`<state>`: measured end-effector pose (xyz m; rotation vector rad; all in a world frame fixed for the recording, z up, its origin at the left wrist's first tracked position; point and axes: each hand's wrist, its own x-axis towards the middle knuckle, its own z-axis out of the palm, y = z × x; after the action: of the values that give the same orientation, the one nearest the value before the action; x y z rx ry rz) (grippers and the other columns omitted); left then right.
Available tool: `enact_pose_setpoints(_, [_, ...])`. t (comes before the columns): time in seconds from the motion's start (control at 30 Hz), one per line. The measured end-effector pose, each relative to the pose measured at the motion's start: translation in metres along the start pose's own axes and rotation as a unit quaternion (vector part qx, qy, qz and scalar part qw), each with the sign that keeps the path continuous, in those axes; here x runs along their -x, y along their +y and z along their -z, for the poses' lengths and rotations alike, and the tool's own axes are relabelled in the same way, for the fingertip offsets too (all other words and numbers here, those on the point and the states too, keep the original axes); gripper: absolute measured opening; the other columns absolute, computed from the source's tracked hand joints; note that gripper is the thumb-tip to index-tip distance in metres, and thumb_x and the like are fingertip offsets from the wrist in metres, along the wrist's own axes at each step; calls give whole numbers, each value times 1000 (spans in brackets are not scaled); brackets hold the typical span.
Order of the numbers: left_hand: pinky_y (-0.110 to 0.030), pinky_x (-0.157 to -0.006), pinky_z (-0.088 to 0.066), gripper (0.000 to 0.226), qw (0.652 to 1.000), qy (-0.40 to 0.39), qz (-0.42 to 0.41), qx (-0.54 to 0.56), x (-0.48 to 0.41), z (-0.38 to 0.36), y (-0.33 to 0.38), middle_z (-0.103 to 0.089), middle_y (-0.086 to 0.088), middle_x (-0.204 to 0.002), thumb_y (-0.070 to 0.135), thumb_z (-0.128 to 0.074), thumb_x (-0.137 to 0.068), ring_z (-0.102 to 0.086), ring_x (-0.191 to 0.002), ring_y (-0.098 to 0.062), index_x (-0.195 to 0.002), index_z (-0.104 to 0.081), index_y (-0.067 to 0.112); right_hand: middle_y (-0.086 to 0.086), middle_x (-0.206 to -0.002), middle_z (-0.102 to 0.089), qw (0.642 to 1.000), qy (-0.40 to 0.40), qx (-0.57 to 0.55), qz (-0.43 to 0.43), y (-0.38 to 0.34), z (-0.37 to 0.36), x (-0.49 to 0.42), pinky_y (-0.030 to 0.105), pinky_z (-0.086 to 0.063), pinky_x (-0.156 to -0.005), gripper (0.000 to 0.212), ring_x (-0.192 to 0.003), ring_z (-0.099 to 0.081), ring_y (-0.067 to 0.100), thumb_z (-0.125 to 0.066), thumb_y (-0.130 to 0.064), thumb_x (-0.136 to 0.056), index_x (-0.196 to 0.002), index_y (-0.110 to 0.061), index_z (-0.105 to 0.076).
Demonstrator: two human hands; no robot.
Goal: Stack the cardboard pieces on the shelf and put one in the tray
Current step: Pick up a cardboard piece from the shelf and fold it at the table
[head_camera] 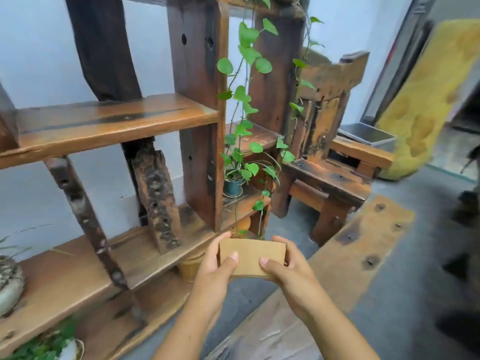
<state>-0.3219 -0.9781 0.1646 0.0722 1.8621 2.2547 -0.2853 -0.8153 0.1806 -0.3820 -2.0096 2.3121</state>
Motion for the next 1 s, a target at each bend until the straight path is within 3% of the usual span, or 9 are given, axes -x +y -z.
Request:
enact_pose_setpoints(0.13, [-53,-108,-44,46,995,-40,51,72,11,-71,-10,-62,-17,-133,3,-63,-93,-62,-117,-29,-134,-50,19,5,-111,-59,995,95,-35,15,-4,65,42,32,-53,-85,69,-94,-61,14,-72,-19,-66,-131,-15,-48])
enact_pose_setpoints(0.23, [-47,-103,-48,47,983,-100,100,116,31,-132,-22,-70,-18,-116,2,-61,-93,-70,-96,-19,-138,-45,5,7,-120,-59,986,160,-44,30,-7,120,76,27,-55,-84,70,-104,-62,17,-72,-20,-67,-132,-19,-47])
enact_pose_setpoints(0.33, [-37,-92,-54,40,972,-186,113,92,50,-192,-35,-71,-19,-113,4,-59,-94,-70,-95,-19,-132,-51,-7,9,-128,-59,973,222,-58,38,-6,178,115,46,-49,-105,74,-119,-60,26,-73,-20,-68,-137,-17,-45])
enact_pose_setpoints(0.4, [-29,-82,-56,37,962,-238,113,70,63,-232,-43,-74,-15,-107,6,-61,-93,-72,-93,-16,-127,-56,-7,5,-121,-62,964,253,-69,45,-7,216,143,47,-49,-106,71,-111,-63,21,-73,-19,-68,-135,-18,-47])
enact_pose_setpoints(0.5, [-39,-93,-55,49,939,-311,134,52,92,-297,-55,-75,-16,-110,13,-70,-82,-71,-99,-21,-127,-56,-3,2,-115,-64,948,300,-84,60,-6,276,190,41,-50,-100,69,-104,-64,14,-73,-19,-68,-132,-19,-47])
enact_pose_setpoints(0.63, [-47,-103,-48,65,895,-411,171,12,129,-378,-78,-68,-23,-126,11,-80,-77,-67,-109,-26,-133,-50,-3,6,-119,-62,919,370,-115,77,2,344,254,42,-45,-104,73,-107,-61,17,-72,-17,-68,-136,-15,-44])
enact_pose_setpoints(0.8, [-35,-89,-56,74,826,-526,193,-58,189,-465,-115,-67,-20,-127,18,-82,-71,-68,-105,-22,-136,-46,6,2,-114,-66,862,480,-137,88,26,401,338,37,-51,-98,68,-101,-66,11,-72,-17,-67,-130,-18,-48])
enact_pose_setpoints(0.93, [-43,-102,-53,74,762,-612,181,-110,238,-515,-138,-69,-14,-124,24,-82,-69,-68,-113,-24,-134,-50,11,9,-123,-60,808,558,-164,89,43,423,395,42,-46,-105,80,-110,-60,20,-72,-18,-67,-140,-12,-39])
enact_pose_setpoints(1.0, [-47,-106,-50,75,736,-641,181,-120,254,-535,-147,-67,-17,-127,26,-84,-67,-65,-119,-29,-133,-51,10,14,-112,-61,782,591,-176,87,48,431,415,41,-49,-95,70,-101,-61,21,-72,-14,-68,-132,-1,-47])
